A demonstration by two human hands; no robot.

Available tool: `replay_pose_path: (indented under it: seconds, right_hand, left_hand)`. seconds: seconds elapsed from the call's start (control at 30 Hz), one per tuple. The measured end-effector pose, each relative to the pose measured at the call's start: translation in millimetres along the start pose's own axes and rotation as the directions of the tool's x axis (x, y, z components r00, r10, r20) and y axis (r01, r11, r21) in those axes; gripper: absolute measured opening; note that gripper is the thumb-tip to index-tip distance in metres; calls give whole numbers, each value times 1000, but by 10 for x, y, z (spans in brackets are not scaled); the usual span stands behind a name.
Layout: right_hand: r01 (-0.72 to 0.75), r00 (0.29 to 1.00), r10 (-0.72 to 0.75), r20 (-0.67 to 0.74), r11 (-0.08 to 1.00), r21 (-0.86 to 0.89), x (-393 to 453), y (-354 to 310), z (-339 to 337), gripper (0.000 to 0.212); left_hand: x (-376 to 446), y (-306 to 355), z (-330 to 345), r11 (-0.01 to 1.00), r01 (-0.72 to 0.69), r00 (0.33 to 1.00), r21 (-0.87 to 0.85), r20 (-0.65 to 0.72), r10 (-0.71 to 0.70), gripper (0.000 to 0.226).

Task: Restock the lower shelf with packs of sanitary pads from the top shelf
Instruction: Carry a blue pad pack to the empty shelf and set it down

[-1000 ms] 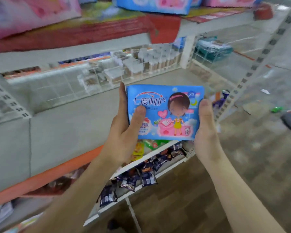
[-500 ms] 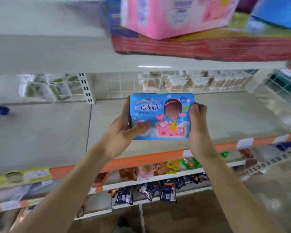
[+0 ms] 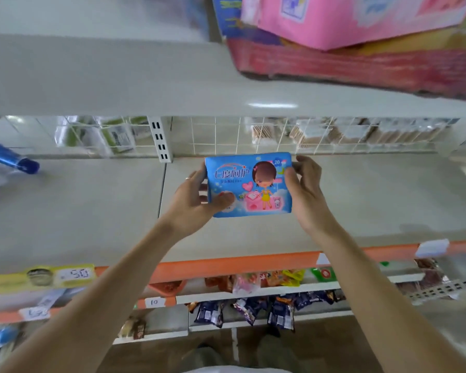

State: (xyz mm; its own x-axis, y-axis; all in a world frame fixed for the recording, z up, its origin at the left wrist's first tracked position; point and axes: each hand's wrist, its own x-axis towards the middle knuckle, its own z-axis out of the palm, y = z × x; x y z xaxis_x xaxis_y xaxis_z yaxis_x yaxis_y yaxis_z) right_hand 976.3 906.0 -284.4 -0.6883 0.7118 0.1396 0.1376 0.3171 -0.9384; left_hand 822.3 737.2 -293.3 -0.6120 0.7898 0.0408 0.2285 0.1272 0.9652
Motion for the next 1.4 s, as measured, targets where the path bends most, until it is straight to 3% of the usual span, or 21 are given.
replay_pose_path:
  seconds: [0.17, 0.3, 0.73, 1.17, 1.4]
  right_hand:
    - [-9, 996, 24, 89, 986, -165, 297, 144, -6, 27]
    - [22, 988, 10, 156, 979, -205, 541, 317, 48, 28]
    - [76, 995, -48, 91, 943, -324, 1084, 713, 246, 31]
    - [126, 989, -83, 119, 903, -410, 1422, 741, 332, 31]
    - [31, 999, -7, 50, 857, -514, 1541, 745, 438, 22]
  left_hand:
    - [214, -211, -12, 997, 43, 997, 58, -74, -38, 53]
    - [431, -344, -28, 989, 59, 993, 134, -106, -45, 57]
    - [981, -574, -69, 933, 139, 979, 332, -189, -79, 69]
    - [1322, -641, -74, 858, 152, 970, 491, -242, -33, 61]
    - [1436, -598, -62, 783, 183, 964, 595, -266, -23, 47]
